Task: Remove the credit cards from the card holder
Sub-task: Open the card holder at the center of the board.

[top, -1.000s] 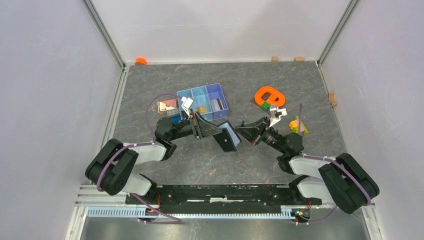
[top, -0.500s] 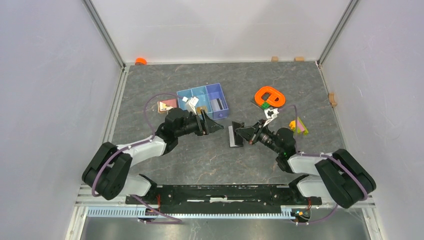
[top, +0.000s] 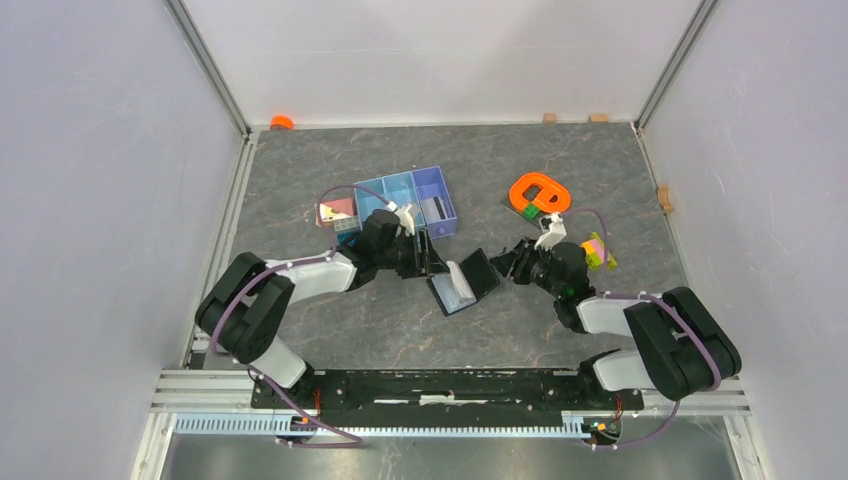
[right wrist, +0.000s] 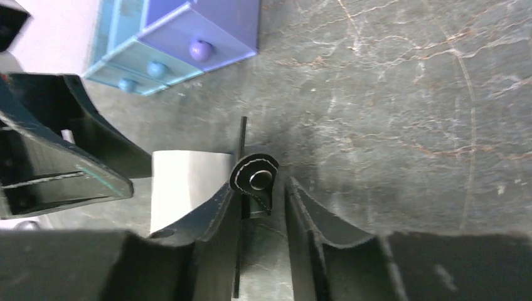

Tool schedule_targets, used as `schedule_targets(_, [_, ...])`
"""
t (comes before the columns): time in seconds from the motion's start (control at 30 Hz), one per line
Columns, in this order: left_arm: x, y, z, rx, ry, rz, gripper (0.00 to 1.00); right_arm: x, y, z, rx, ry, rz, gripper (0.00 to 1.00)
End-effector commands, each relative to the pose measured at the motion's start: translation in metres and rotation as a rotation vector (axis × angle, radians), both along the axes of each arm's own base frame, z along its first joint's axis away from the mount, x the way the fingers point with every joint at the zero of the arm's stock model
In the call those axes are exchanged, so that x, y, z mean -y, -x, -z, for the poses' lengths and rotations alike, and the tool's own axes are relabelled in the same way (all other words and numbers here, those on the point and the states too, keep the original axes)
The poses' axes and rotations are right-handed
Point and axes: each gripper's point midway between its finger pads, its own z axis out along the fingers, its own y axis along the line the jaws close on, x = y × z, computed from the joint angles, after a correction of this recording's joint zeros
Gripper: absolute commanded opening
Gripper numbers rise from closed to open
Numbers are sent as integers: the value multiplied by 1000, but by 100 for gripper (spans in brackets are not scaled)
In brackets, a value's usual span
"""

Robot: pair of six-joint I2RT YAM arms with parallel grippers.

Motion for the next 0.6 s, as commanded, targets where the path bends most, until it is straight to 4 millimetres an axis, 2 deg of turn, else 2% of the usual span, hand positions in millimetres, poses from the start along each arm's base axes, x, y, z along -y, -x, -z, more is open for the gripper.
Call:
schedule_targets(0.0, [4, -1, 15, 5, -128, 30, 58, 12, -2, 22, -30, 183, -20, 50])
schedule_targets(0.03, [5, -1, 17, -2, -133, 32, 58, 13, 0, 24, -30, 201, -28, 58])
schedule_targets(0.1, [5, 0, 24, -27, -150, 35, 58, 13, 5, 25, -23, 216, -51, 68])
schedule_targets(0.27, [8, 2, 34, -66, -166, 54, 56, 3, 12, 27, -23, 212, -120, 70])
schedule_targets(0.4, [17, 4, 34, -79, -118, 83, 53, -18, 20, 20, 12, 180, -218, 78])
schedule_targets(0.57, [28, 6, 32, -90, -63, 120, 49, -36, 22, 20, 40, 282, -276, 85])
